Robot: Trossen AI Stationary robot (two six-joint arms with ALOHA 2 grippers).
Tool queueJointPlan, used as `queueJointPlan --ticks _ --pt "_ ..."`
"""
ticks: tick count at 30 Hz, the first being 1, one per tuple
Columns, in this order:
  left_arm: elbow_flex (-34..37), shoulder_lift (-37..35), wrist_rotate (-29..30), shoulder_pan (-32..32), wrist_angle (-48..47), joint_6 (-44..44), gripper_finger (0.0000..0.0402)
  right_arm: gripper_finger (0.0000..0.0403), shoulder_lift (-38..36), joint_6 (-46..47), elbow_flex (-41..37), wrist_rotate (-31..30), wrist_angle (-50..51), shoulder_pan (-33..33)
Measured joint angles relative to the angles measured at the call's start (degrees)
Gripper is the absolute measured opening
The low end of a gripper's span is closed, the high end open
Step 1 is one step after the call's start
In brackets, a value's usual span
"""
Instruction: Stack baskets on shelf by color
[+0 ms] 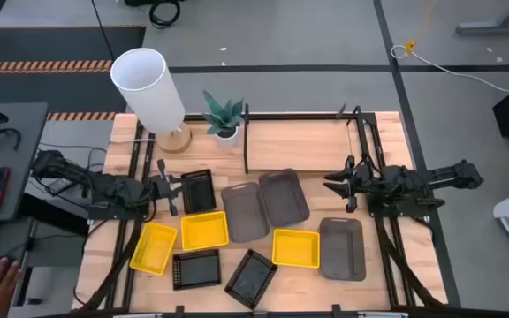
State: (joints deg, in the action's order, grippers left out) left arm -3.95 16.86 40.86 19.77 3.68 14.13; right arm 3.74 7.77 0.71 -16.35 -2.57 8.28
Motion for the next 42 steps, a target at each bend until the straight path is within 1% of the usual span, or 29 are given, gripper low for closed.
queueJointPlan --ticks 10,18,26,36,42 --pt "0.0 0.0 0.0 0.0 0.0 0.0 0.0028 0.0113 0.0 0.0 0.0 0.0 0.0 0.0" --pt "0.0 0.0 0.0 0.0 0.0 0.0 0.0036 0.0113 0.0 0.0 0.0 0.0 0.0 0.0" --pt "0.0 0.0 0.0 0.0 0.0 0.0 0.0026 0.0113 0.0 0.0 0.0 0.0 0.0 0.0" --pt "0.0 0.0 0.0 0.0 0.0 0.0 0.0036 0.0113 0.0 0.0 0.0 0.0 0.0 0.0" --pt "0.0 0.0 0.0 0.0 0.0 0.0 0.0029 0.0113 0.0 0.0 0.0 0.0 0.0 0.0"
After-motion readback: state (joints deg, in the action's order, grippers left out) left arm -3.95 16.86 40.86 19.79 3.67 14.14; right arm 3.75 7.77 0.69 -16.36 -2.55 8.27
